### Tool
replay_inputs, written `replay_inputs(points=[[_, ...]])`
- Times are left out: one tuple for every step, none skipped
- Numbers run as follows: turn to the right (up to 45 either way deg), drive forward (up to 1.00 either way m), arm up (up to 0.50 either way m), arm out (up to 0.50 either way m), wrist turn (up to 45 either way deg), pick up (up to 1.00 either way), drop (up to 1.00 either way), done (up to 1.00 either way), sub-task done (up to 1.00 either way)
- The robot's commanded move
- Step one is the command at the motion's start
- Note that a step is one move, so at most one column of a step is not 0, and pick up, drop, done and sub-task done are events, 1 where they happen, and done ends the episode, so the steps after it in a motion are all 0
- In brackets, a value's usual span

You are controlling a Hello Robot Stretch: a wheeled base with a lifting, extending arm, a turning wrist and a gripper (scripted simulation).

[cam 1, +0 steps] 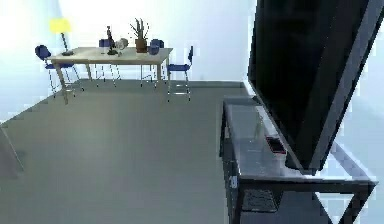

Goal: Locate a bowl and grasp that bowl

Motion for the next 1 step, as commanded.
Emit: replay_inputs(points=[[-3.0, 0.00, 0.00, 0.00, 0.0, 0.00, 0.00, 0.00, 0.00]])
